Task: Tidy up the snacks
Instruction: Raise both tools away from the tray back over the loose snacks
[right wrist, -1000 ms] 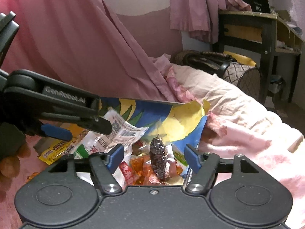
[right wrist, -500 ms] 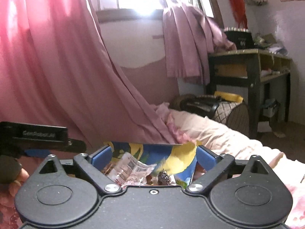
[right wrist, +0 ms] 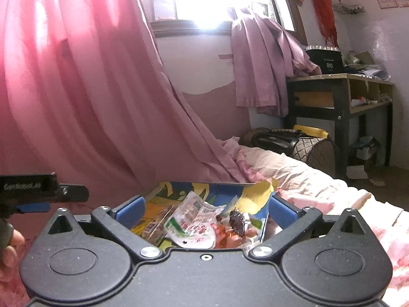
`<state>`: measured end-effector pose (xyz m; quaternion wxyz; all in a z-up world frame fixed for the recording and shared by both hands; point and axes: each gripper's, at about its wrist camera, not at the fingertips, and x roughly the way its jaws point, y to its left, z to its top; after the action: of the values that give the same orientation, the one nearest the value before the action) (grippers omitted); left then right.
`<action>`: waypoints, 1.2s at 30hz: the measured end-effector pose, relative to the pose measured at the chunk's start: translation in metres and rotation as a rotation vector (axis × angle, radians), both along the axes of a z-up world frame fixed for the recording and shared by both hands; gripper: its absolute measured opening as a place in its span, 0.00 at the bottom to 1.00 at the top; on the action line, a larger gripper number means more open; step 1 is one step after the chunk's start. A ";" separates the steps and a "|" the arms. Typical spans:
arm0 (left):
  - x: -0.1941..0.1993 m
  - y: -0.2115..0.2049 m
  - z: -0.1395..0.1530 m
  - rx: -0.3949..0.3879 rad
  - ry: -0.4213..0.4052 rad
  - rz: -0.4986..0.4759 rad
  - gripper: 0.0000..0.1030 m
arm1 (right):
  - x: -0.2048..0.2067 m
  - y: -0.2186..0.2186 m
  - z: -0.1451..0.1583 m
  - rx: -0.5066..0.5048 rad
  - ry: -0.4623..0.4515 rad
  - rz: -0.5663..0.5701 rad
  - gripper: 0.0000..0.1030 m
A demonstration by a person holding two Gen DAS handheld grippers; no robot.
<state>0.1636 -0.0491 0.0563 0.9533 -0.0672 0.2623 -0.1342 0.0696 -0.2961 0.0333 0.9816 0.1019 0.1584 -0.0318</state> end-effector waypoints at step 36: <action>-0.051 0.072 -0.054 0.272 0.087 0.111 1.00 | -0.029 0.100 -0.034 -0.232 0.160 0.199 0.99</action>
<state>0.1123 0.0230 0.0019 0.9473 0.0424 0.3148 -0.0413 0.0410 -0.1963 -0.0010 0.9694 -0.0309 0.2405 0.0393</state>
